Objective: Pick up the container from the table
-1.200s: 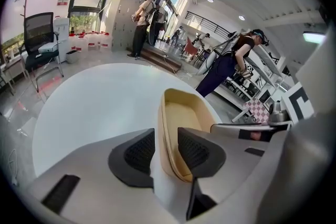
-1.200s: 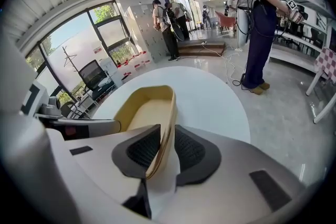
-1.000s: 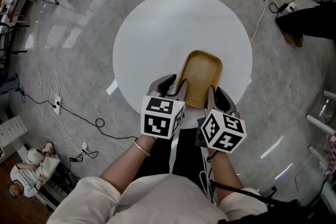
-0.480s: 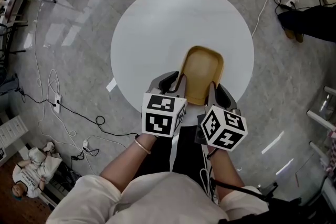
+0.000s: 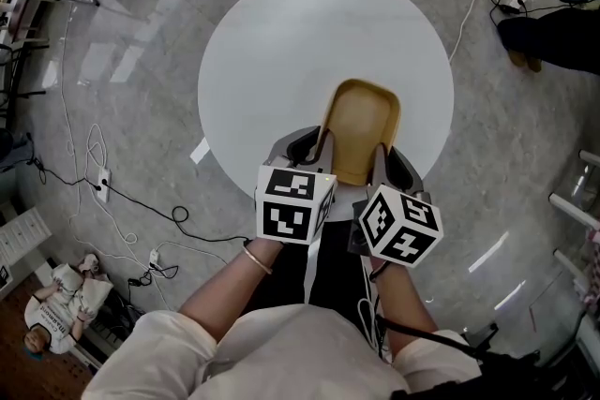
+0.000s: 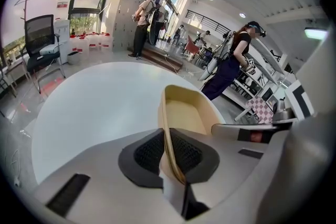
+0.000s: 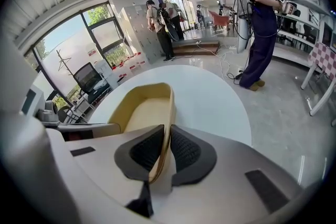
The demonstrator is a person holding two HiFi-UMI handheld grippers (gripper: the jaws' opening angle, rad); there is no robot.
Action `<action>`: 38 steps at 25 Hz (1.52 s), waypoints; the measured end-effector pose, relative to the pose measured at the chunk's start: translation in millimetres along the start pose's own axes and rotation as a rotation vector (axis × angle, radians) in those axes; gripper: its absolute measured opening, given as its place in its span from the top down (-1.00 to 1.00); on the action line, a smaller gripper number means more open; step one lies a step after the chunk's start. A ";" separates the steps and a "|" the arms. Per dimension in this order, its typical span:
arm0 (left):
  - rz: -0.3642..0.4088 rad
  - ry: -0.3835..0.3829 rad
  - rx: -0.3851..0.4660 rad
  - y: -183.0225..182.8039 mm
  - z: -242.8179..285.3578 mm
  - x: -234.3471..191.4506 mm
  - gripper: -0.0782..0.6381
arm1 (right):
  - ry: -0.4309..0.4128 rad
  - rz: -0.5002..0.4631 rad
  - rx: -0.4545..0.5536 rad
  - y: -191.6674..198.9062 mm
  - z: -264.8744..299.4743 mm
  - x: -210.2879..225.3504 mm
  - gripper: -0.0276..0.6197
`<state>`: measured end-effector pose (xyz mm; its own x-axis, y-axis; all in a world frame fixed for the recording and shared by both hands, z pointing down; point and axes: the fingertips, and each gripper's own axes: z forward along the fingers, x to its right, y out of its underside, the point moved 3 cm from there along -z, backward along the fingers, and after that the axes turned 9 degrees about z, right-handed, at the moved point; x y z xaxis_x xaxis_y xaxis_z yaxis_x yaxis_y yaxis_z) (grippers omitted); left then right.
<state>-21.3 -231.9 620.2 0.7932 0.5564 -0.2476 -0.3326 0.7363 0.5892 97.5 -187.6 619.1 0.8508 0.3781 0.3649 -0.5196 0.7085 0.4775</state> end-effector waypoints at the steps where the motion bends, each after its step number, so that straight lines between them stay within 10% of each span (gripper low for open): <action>1: 0.001 0.000 0.000 0.1 -0.3 0.1 0.66 | 0.000 0.001 0.001 -0.1 -0.5 -0.2 0.74; 38: 0.125 0.113 0.116 -62.4 -75.4 50.4 0.67 | 0.043 0.046 0.193 -43.5 -107.0 -18.2 0.75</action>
<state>0.9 -220.8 513.0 0.6853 0.6848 -0.2477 -0.3585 0.6133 0.7038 113.0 -161.6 506.2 0.8264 0.4355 0.3570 -0.5597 0.5646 0.6067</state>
